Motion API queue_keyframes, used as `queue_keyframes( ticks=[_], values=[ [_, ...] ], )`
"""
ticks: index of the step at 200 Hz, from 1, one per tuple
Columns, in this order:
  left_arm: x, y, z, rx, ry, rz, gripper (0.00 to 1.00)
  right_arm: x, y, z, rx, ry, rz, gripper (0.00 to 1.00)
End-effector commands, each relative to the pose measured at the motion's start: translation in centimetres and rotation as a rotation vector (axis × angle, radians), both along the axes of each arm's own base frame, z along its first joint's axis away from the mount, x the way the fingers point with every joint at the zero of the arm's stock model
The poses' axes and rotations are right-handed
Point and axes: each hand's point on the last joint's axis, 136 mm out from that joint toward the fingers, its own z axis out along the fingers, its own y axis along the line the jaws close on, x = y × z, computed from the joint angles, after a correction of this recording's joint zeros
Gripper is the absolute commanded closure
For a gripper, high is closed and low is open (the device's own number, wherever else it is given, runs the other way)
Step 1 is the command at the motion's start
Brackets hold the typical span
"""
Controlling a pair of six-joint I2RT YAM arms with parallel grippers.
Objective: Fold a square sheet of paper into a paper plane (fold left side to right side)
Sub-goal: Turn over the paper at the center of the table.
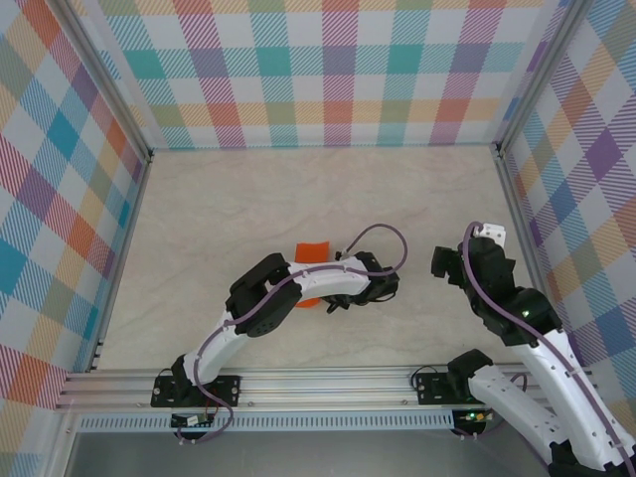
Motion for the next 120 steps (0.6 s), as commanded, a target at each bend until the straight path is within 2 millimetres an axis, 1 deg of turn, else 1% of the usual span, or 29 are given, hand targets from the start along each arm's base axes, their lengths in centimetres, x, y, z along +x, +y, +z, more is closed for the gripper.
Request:
queue_keyframes(
  ticks=[1,20,42,54,72,88,106,120],
  values=[
    [-0.5,-1.0,-0.7,-0.003,0.086,-0.023,0.87,-0.4,-0.7,1.2,-0.029,-0.01,-0.007,0.0],
    [0.0,-2.4,-0.5,-0.023,0.108,-0.054,0.77,-0.6,-0.8,1.2,-0.035,-0.005,-0.005,0.0],
    [0.6,-3.6,-0.4,-0.061,0.131,-0.062,0.72,-0.7,-0.8,1.1,-0.031,-0.009,-0.004,0.0],
    [0.9,-4.0,-0.1,-0.08,0.139,-0.066,0.69,-0.7,-0.8,1.1,-0.029,-0.008,-0.004,0.0],
    [1.0,-4.5,0.6,-0.118,0.144,-0.072,0.61,-0.6,-0.6,0.8,-0.033,0.004,0.003,0.0],
    [1.0,-5.4,2.1,-0.197,0.143,-0.094,0.57,-0.3,-0.2,0.4,-0.027,0.016,0.017,0.0],
    [0.9,-6.7,4.3,-0.315,0.128,-0.135,0.5,0.0,0.4,0.0,-0.005,0.025,0.029,0.0],
    [1.1,-7.0,6.2,-0.407,0.11,-0.147,0.45,0.2,0.9,-0.2,0.021,0.027,0.037,0.0]
  ],
)
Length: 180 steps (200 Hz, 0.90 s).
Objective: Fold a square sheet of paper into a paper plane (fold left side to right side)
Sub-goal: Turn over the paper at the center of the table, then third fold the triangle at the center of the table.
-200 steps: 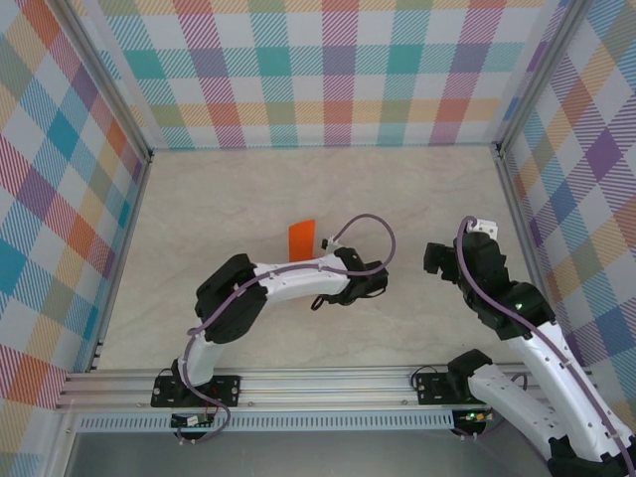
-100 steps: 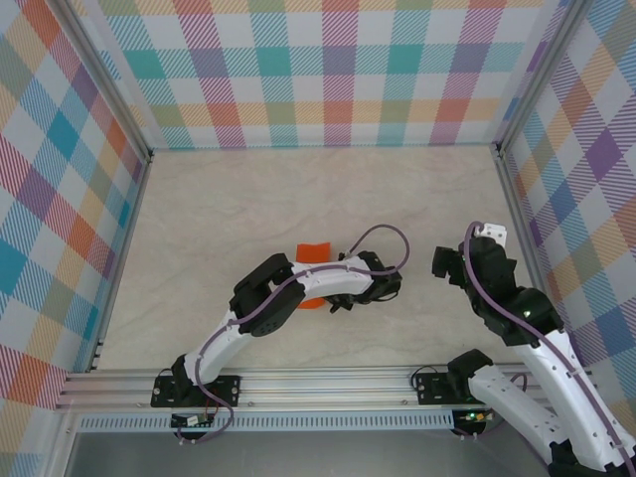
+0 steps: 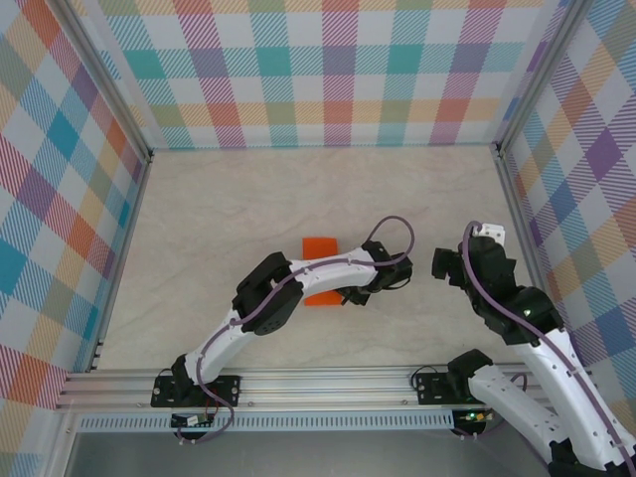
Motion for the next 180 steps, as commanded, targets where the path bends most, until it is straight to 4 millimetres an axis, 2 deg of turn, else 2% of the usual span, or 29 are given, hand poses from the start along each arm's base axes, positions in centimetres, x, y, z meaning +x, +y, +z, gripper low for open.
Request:
queue_keyframes(
  ticks=[1,17,39,52,74,88,103,127,157,180],
  values=[
    [0.5,-1.8,5.7,-0.241,-0.031,-0.024,0.44,0.4,0.8,-0.2,0.04,0.0,0.016,0.0],
    [0.9,-1.2,8.0,-0.347,-0.056,-0.008,0.4,0.7,1.6,-0.4,0.073,0.002,0.038,0.0],
    [1.4,1.3,9.7,-0.484,-0.067,0.052,0.36,1.3,3.4,-0.7,0.134,0.005,0.105,0.0],
    [1.8,3.1,10.5,-0.591,-0.082,0.096,0.33,1.9,5.7,-1.0,0.198,0.013,0.195,0.0],
    [2.7,6.1,10.9,-0.79,-0.104,0.176,0.27,3.2,11.0,-2.1,0.363,0.058,0.369,0.09],
    [3.3,8.0,10.6,-0.892,-0.124,0.229,0.22,4.2,14.4,-3.4,0.48,0.128,0.455,0.17],
    [3.8,9.6,9.7,-0.984,-0.123,0.282,0.22,5.3,18.1,-5.0,0.595,0.223,0.535,0.28],
    [4.4,10.6,8.2,-1.124,-0.102,0.349,0.22,7.5,22.4,-7.5,0.726,0.326,0.6,0.38],
    [4.7,10.1,6.9,-1.231,-0.081,0.374,0.21,10.6,24.8,-10.7,0.774,0.373,0.589,0.42],
    [5.0,9.5,5.7,-1.241,-0.049,0.382,0.21,12.0,26.3,-12.2,0.805,0.416,0.595,0.45]
  ],
)
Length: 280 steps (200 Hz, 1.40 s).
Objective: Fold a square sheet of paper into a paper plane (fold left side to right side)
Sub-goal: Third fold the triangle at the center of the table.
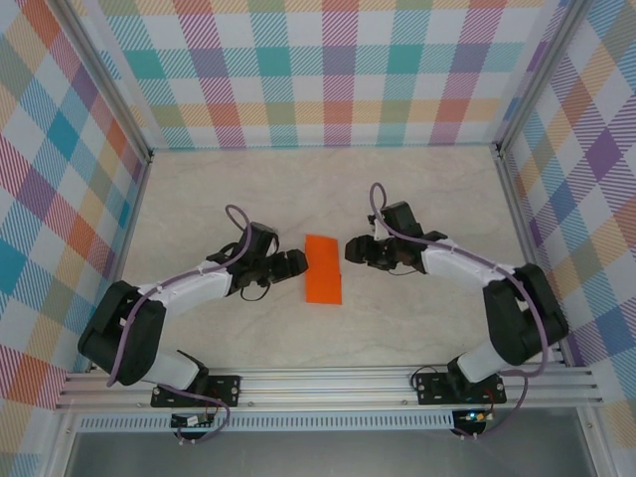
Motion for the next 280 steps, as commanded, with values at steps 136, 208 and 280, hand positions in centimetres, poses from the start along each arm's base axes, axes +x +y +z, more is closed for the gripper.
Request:
queue_keyframes(
  ticks=[136,208,280],
  values=[
    [4.0,-4.6,-1.3,-0.2,0.019,-0.013,0.75,-1.2,2.4,0.0,-0.022,-0.144,0.138,0.4],
    [3.8,-4.6,-1.3,-0.205,0.043,0.001,0.92,-9.9,4.2,0.5,-0.341,-0.639,0.516,0.21],
    [3.6,-4.5,-1.3,-0.203,0.045,-0.005,0.95,-12.2,7.9,-1.7,-0.667,-0.897,0.766,0.15]
  ],
)
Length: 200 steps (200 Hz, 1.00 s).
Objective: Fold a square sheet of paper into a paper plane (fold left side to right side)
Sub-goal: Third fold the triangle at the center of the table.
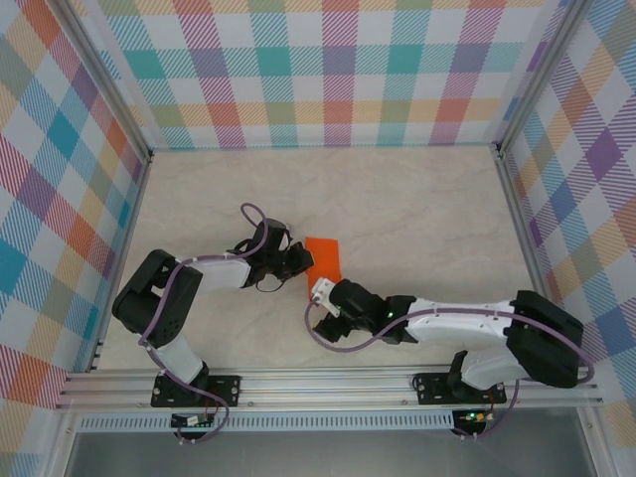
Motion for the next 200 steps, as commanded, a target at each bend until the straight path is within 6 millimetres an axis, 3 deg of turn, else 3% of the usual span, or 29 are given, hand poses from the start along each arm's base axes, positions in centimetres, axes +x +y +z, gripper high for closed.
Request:
queue_keyframes(
  ticks=[1,44,79,106,142,165,200],
  values=[
    [0.7,-0.2,1.0,-0.023,-0.008,0.001,0.95,1.8,1.2,0.1,-0.109,-0.181,0.03,0.15],
    [0.6,-0.2,1.0,-0.02,-0.007,-0.005,0.96,3.4,3.9,-0.2,-0.16,-0.265,0.058,0.18],
    [0.6,-0.2,1.0,-0.017,-0.009,-0.009,0.97,4.4,4.5,-1.0,-0.184,-0.299,0.036,0.25],
    [0.5,-0.2,1.0,-0.013,-0.009,-0.01,0.97,4.7,4.3,-1.4,-0.192,-0.293,0.016,0.42],
    [0.4,-0.1,0.8,0.0,-0.007,-0.016,0.97,4.7,3.8,-1.1,-0.192,-0.296,0.002,0.77],
    [0.2,0.4,0.9,0.027,-0.013,-0.024,0.85,4.6,3.4,-1.5,-0.212,-0.282,0.01,1.0],
    [-0.2,1.9,2.6,0.076,-0.042,-0.049,0.61,4.3,3.3,-2.4,-0.217,-0.233,0.017,1.0]
  ],
)
